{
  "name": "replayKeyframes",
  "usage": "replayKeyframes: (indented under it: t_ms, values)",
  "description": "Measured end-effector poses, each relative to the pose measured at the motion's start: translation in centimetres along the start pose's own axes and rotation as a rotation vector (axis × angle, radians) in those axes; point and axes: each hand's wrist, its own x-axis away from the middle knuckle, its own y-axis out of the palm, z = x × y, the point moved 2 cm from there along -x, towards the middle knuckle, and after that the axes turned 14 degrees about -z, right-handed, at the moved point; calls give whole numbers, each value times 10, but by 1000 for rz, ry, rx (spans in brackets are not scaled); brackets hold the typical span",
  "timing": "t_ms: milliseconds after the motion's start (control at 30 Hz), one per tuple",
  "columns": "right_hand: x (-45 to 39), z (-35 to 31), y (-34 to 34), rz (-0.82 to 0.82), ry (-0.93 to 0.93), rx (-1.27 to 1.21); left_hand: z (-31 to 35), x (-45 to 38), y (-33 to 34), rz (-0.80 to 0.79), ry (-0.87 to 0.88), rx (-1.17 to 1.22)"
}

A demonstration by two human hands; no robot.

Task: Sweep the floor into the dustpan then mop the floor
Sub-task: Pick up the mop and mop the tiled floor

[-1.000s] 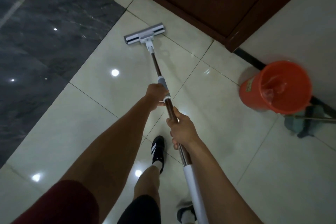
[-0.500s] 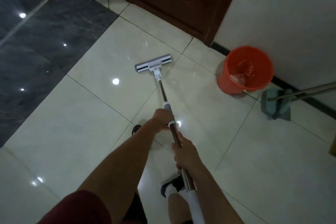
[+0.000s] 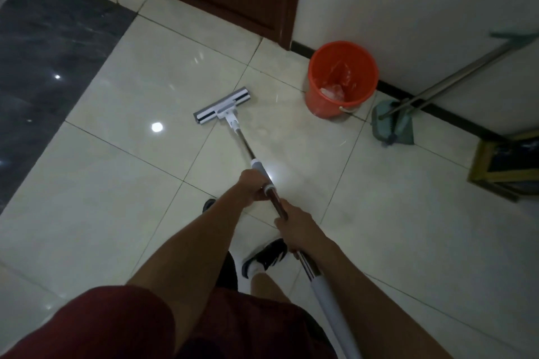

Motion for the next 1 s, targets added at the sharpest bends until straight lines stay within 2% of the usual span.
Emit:
replayKeyframes:
  t_ms: [167,233,300,400,500,567,633,700,800,867,1000]
  values:
    - [5,-14,-32,-110,69,54,20,-10,5,-45,-77,-19]
    - [7,-23,-54,-218,148,80,27,-12,7,-72,-43,-55]
    - [5,-36,-77,-248,247,142,37,-17,8,-100,-20,-57]
    - [1,-59,-108,-134,320,294,59,-22,12,-152,24,-73]
    - [-1,-75,-132,-6,346,329,88,-21,17,-177,81,-149]
    - [1,-80,-145,74,362,371,102,-29,21,-217,146,-339]
    - [4,-84,-159,154,347,439,112,-45,25,-223,213,-744]
    - [9,-85,-176,215,319,501,123,-58,34,-182,265,-1057]
    - [14,-83,-203,290,280,612,151,-55,54,-75,361,-1342]
    - [17,-82,-224,290,276,669,167,-55,66,-16,408,-1458]
    - [24,-87,-270,292,253,770,195,-54,97,73,429,-1493]
